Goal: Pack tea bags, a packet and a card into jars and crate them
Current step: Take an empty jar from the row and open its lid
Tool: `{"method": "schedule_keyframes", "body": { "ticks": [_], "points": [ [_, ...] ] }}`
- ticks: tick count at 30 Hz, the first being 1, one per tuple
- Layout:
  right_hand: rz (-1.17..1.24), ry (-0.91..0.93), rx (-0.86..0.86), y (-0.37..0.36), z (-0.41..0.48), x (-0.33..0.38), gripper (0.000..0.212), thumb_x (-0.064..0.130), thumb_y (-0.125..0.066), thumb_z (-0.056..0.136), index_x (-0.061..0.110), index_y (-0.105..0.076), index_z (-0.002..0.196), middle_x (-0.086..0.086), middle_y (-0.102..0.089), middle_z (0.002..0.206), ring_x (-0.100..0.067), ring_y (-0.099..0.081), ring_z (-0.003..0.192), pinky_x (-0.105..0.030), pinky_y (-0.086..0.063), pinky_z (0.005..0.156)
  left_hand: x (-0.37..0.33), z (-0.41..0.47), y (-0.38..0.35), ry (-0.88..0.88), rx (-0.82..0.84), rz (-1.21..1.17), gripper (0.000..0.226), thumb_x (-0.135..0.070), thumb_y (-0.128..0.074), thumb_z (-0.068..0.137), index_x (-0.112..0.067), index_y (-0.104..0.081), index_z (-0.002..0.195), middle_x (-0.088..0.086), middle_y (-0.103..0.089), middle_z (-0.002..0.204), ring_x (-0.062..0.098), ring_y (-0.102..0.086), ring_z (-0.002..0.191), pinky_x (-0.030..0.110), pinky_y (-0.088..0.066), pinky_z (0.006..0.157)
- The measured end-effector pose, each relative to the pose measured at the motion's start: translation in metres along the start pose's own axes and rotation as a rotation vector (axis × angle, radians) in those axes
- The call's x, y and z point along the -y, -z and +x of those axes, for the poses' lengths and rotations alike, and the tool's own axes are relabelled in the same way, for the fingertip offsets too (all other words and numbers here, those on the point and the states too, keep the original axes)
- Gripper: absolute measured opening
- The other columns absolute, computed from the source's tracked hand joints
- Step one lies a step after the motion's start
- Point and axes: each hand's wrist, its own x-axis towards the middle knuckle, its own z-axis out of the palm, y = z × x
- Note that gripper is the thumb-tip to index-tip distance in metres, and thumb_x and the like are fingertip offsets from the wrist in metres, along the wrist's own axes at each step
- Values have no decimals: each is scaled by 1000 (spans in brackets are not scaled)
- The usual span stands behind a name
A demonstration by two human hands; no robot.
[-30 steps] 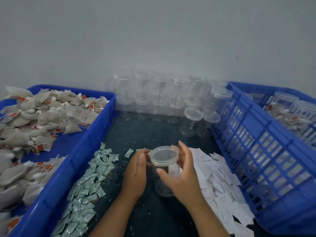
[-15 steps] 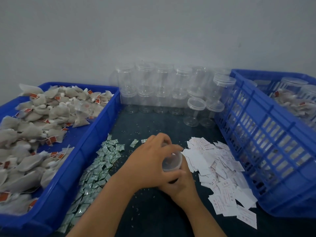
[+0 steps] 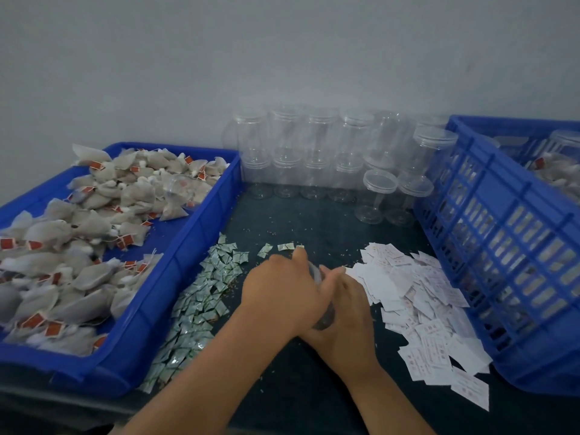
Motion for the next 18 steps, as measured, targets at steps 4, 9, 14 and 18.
{"method": "schedule_keyframes", "body": {
  "ticks": [4,9,14,18],
  "points": [
    [53,18,29,-4,-1,-5,93,53,-94,71,29,-51,150,8,-61,139,-6,-55,128,-44,-57,101,29,-7,21,-124,241,18,120,-103,-34,64,-33,-14,159,0,-65,106,22,-59,90,38,-48,74],
    [258,-42,90,4,2,-7,85,60,-91,74,54,-47,146,23,-60,135,-12,-64,125,-28,-54,98,45,-9,31,-500,141,-73,109,-71,-73,77,-66,4,153,-11,-37,151,15,-47,131,37,-51,99],
    [159,-25,49,-2,-1,-9,85,49,-83,73,49,-46,149,30,-52,137,-4,-57,124,-24,-52,98,47,-9,25,-451,-6,-164,78,-85,-63,67,-57,-37,135,-24,-54,123,5,-55,110,34,-54,88],
    [-82,135,-118,-10,1,-11,78,40,-77,79,25,-50,150,3,-56,141,-19,-56,128,-39,-47,109,44,-11,17,-242,-19,-315,68,-90,-55,65,-55,-42,121,-19,-62,109,5,-60,96,33,-55,82]
  ]
}}
